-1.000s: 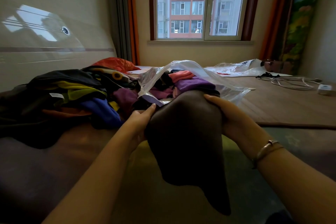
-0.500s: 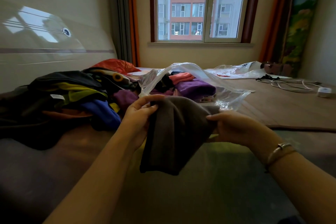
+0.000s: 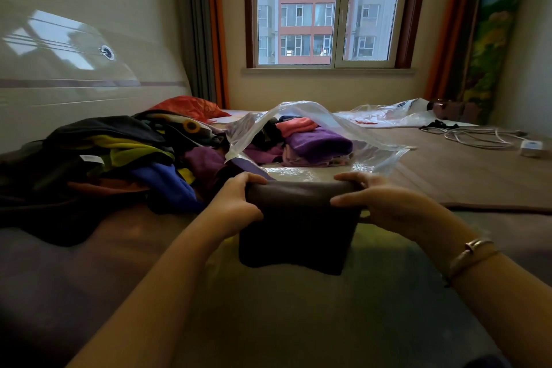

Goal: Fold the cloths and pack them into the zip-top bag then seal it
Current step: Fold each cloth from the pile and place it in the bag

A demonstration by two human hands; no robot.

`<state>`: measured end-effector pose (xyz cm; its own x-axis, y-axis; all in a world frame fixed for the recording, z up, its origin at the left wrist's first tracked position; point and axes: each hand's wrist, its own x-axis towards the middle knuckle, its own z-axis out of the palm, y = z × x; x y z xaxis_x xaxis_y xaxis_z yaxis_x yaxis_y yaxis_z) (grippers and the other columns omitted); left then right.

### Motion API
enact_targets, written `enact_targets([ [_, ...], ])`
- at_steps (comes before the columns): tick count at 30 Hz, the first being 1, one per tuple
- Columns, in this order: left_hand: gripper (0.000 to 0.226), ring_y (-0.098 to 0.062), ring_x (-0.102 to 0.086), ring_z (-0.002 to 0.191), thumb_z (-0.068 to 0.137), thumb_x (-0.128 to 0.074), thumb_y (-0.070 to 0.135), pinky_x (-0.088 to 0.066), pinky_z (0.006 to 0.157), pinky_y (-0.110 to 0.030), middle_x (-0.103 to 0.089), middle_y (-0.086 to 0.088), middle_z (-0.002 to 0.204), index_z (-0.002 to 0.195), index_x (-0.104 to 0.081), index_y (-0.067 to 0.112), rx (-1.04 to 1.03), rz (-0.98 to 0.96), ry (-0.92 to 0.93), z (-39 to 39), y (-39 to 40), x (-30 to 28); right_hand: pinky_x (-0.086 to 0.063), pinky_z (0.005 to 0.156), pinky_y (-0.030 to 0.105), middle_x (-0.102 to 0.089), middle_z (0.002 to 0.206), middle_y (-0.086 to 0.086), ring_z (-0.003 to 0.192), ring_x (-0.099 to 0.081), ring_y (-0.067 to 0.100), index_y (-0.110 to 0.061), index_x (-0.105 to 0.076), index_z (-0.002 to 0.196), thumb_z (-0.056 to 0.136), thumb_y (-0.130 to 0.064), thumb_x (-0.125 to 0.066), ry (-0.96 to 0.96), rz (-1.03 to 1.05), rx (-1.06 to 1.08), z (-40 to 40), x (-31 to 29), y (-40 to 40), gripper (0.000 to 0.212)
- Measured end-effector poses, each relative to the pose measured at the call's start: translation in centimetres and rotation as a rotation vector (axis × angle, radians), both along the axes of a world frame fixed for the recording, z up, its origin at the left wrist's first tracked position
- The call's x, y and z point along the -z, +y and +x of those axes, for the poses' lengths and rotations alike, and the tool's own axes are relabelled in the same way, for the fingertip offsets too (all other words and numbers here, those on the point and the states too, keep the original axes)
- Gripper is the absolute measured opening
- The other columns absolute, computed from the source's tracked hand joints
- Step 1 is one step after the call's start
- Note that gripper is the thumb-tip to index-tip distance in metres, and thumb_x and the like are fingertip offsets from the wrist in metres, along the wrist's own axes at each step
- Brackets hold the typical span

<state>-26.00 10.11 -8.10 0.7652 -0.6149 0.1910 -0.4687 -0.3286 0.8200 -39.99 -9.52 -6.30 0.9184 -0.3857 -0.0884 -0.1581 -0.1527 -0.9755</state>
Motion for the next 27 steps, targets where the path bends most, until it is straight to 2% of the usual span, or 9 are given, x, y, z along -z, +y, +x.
enact_targets([
  [6,0.057,-0.022,-0.05,0.112,0.072,-0.072,-0.001,-0.049,0.093,-0.034,-0.047,-0.004,0.124,0.12,-0.057,0.025,-0.055,0.098,-0.137,0.6,0.1,0.6,-0.05,0.09,0.031,-0.027,0.127,0.007,0.104,-0.049,0.024,-0.022,-0.044,0.13,0.08,-0.004,-0.063,0.146,-0.774,0.128,1.5,1.4,1.3,0.057],
  [9,0.041,-0.019,-0.056,0.104,0.075,-0.073,0.005,-0.05,0.09,-0.034,-0.058,-0.003,0.112,0.109,-0.061,0.024,-0.103,0.097,-0.203,0.8,0.1,1.0,-0.047,0.097,0.043,-0.03,0.124,0.008,0.108,-0.051,0.034,-0.019,-0.049,0.121,0.079,-0.011,-0.062,0.202,-0.947,0.136,1.6,1.9,1.0,0.045],
  [11,0.032,-0.018,-0.058,0.1,0.077,-0.071,0.007,-0.051,0.086,-0.032,-0.06,-0.003,0.107,0.105,-0.063,0.022,-0.152,0.102,-0.242,1.0,0.0,1.2,-0.046,0.097,0.046,-0.037,0.121,0.007,0.107,-0.051,0.031,-0.019,-0.055,0.113,0.081,-0.015,-0.061,0.206,-1.023,0.124,1.4,1.9,1.0,0.033],
  [14,0.02,-0.023,-0.051,0.106,0.077,-0.076,0.018,-0.049,0.088,-0.035,-0.049,-0.003,0.112,0.089,-0.062,0.026,-0.262,0.127,-0.326,1.2,-0.1,1.3,-0.047,0.093,0.046,-0.041,0.117,0.007,0.107,-0.051,0.027,-0.022,-0.061,0.114,0.087,-0.022,-0.059,0.161,-1.212,0.217,0.9,1.4,1.2,0.027],
  [17,0.019,-0.02,-0.051,0.106,0.074,-0.079,0.019,-0.048,0.087,-0.032,-0.053,-0.001,0.108,0.079,-0.061,0.024,-0.21,0.029,-0.337,1.0,-0.2,1.1,-0.051,0.088,0.045,-0.036,0.126,0.007,0.102,-0.054,0.027,-0.021,-0.062,0.113,0.089,-0.022,-0.059,0.089,-1.284,0.328,0.3,0.8,1.1,0.024],
  [18,0.016,-0.019,-0.057,0.101,0.075,-0.078,0.016,-0.05,0.081,-0.028,-0.059,-0.001,0.101,0.079,-0.063,0.02,-0.153,-0.034,-0.305,0.8,-0.3,0.9,-0.053,0.085,0.043,-0.033,0.132,0.006,0.1,-0.055,0.027,-0.02,-0.061,0.111,0.089,-0.022,-0.06,0.08,-1.301,0.345,0.2,0.7,1.1,0.022],
  [20,0.013,-0.018,-0.065,0.089,0.078,-0.075,0.012,-0.055,0.079,-0.033,-0.066,-0.004,0.09,0.087,-0.066,0.014,-0.068,-0.152,-0.219,0.2,-0.7,0.8,-0.054,0.081,0.042,-0.033,0.139,0.003,0.098,-0.058,0.026,-0.02,-0.059,0.11,0.088,-0.021,-0.062,0.074,-1.342,0.352,0.2,0.8,1.1,0.022],
  [23,0.017,-0.016,-0.066,0.089,0.08,-0.073,0.012,-0.056,0.084,-0.037,-0.068,-0.001,0.091,0.093,-0.067,0.019,-0.025,-0.277,-0.179,-0.2,-1.4,0.6,-0.054,0.08,0.041,-0.052,0.121,0.001,0.097,-0.058,0.022,-0.018,-0.057,0.109,0.085,-0.021,-0.062,0.023,-1.285,0.281,1.0,1.3,1.6,0.025],
  [27,0.019,-0.006,-0.063,0.089,0.082,-0.071,0.012,-0.053,0.079,-0.022,-0.065,0.008,0.091,0.089,-0.064,0.029,0.014,-0.417,-0.098,-0.8,-2.3,-0.2,-0.056,0.077,0.042,-0.062,0.096,0.003,0.084,-0.064,0.02,-0.016,-0.058,0.1,0.085,-0.014,-0.06,-0.153,-1.097,0.163,2.6,1.3,2.4,0.015],
])
